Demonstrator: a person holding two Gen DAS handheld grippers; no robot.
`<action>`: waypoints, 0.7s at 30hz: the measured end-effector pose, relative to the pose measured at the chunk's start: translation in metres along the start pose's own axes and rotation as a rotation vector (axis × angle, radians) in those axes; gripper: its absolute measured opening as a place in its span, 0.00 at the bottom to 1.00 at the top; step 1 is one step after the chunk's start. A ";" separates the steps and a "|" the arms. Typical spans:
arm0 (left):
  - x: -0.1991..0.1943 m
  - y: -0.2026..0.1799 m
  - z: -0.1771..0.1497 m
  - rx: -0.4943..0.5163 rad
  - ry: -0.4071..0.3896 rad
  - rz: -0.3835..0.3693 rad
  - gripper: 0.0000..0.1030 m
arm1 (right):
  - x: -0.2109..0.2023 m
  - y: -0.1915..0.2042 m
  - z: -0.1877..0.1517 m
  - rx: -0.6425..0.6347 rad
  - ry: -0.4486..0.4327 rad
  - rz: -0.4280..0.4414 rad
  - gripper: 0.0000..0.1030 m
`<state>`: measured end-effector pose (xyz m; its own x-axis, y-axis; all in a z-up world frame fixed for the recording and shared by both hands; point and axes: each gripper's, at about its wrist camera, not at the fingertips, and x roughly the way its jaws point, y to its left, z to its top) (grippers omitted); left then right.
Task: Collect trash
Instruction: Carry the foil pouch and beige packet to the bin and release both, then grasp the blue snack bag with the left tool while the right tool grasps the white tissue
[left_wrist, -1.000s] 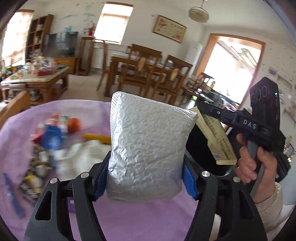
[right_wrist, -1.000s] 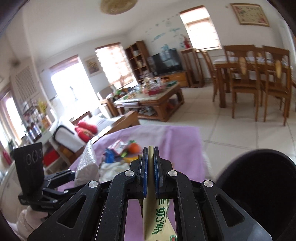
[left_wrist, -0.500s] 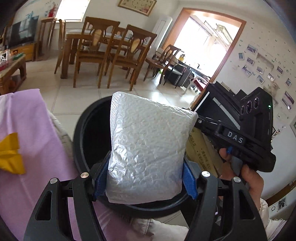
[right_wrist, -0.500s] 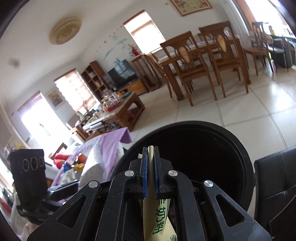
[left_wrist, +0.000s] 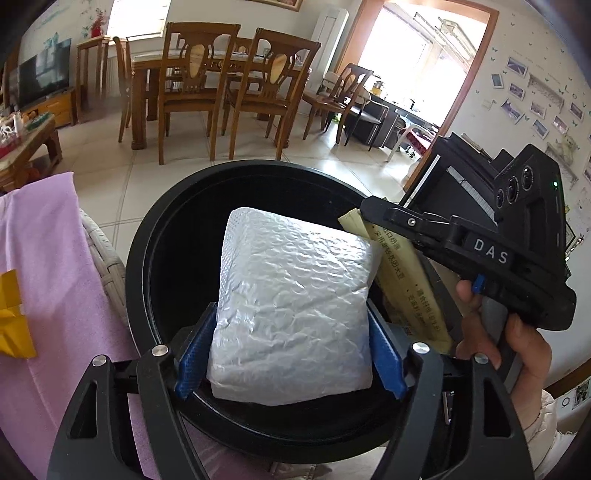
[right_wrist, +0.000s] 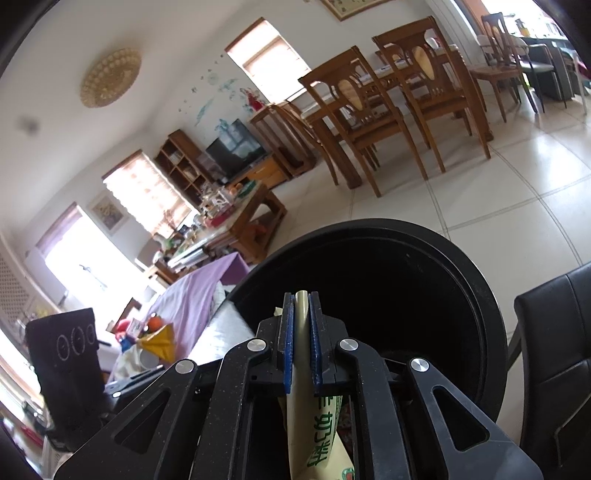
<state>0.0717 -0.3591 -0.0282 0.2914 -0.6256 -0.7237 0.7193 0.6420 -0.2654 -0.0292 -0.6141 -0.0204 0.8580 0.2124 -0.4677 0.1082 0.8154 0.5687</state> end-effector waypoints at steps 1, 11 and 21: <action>0.000 -0.003 0.001 -0.001 -0.003 -0.004 0.77 | 0.000 0.000 0.000 -0.001 0.000 -0.005 0.21; -0.036 0.000 -0.012 0.012 -0.053 0.006 0.82 | -0.001 0.027 0.000 -0.042 -0.023 -0.012 0.51; -0.101 0.071 -0.041 -0.112 -0.152 0.087 0.82 | 0.028 0.116 -0.017 -0.223 0.025 0.026 0.65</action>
<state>0.0676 -0.2318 0.0001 0.4476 -0.6198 -0.6446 0.6150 0.7366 -0.2813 -0.0007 -0.5045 0.0212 0.8463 0.2457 -0.4727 -0.0298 0.9077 0.4186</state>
